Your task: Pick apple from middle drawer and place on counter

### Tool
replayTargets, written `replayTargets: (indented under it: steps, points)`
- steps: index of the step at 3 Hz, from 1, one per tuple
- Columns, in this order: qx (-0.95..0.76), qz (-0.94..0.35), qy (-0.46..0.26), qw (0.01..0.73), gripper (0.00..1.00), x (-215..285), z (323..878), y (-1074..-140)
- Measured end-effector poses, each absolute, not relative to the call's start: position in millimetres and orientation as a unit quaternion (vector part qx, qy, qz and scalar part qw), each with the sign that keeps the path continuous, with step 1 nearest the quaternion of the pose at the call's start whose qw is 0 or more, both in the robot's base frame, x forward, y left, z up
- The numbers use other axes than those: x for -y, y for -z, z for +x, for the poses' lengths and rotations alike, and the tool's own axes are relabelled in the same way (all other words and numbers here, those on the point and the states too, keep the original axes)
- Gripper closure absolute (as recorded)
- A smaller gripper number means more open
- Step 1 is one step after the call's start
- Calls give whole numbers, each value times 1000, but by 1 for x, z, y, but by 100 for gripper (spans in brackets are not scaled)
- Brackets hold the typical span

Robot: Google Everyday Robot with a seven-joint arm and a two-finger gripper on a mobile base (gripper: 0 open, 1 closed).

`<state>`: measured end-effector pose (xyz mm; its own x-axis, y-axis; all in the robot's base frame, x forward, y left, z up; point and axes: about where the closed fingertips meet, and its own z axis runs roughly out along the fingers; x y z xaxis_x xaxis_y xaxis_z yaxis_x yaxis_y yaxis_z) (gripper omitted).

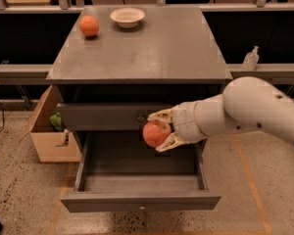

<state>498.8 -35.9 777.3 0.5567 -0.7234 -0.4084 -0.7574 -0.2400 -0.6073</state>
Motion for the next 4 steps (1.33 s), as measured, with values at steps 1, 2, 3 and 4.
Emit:
replayTargets:
  steps: [1, 2, 3, 4]
  points:
    - [-476, -768, -14, 427, 100, 66, 496, -806]
    - [-508, -739, -8, 442, 100, 71, 518, -821]
    - [-554, -683, -27, 475, 100, 86, 563, -861]
    - [-567, -663, -38, 488, 100, 93, 610, -904]
